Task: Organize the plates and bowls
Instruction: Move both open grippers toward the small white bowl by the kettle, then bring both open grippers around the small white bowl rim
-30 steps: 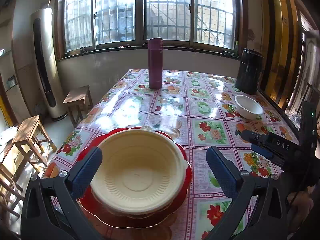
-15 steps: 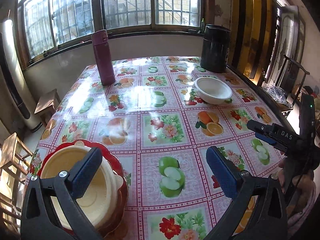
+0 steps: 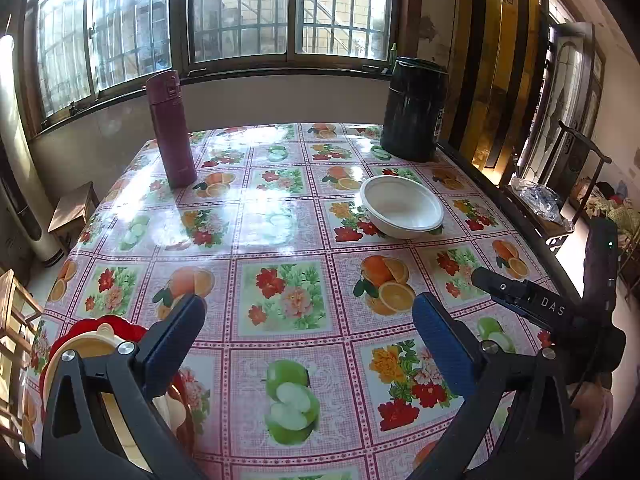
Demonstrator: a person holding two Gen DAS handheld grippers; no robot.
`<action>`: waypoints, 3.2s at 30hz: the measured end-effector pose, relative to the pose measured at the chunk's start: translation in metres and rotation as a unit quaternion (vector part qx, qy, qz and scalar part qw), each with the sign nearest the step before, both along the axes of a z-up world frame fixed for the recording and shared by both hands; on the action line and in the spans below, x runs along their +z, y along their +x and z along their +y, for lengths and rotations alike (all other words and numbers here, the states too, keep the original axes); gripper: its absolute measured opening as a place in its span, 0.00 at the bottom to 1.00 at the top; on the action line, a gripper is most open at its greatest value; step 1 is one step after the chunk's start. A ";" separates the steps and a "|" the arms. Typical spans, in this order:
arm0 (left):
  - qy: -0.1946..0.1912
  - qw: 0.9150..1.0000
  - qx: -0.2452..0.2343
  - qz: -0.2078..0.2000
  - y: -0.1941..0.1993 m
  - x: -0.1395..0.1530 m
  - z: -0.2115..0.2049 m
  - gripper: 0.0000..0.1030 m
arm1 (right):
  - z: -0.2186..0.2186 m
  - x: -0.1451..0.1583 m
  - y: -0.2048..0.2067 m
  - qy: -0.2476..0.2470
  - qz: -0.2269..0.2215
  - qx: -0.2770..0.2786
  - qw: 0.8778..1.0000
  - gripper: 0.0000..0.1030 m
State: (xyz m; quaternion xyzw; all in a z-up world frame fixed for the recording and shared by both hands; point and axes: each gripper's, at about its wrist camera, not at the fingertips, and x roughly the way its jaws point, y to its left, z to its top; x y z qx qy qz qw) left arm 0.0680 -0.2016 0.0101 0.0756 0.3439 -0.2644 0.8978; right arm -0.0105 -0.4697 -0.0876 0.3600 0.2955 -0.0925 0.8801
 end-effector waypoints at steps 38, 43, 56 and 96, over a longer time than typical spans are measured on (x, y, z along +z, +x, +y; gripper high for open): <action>-0.003 0.997 0.070 0.033 0.131 -0.058 -0.139 1.00 | -0.111 -0.013 0.099 0.081 -0.043 -0.029 0.995 0.75; -0.010 0.997 0.072 0.041 0.136 -0.063 -0.139 1.00 | -0.111 -0.013 0.102 0.070 -0.040 -0.029 0.996 0.75; -0.017 0.996 0.062 0.055 0.146 -0.071 -0.147 1.00 | -0.108 -0.003 0.126 0.020 -0.034 -0.038 0.999 0.75; -0.005 0.996 0.015 0.083 0.151 -0.088 -0.160 1.00 | -0.105 -0.025 0.139 -0.003 0.014 -0.032 0.999 0.42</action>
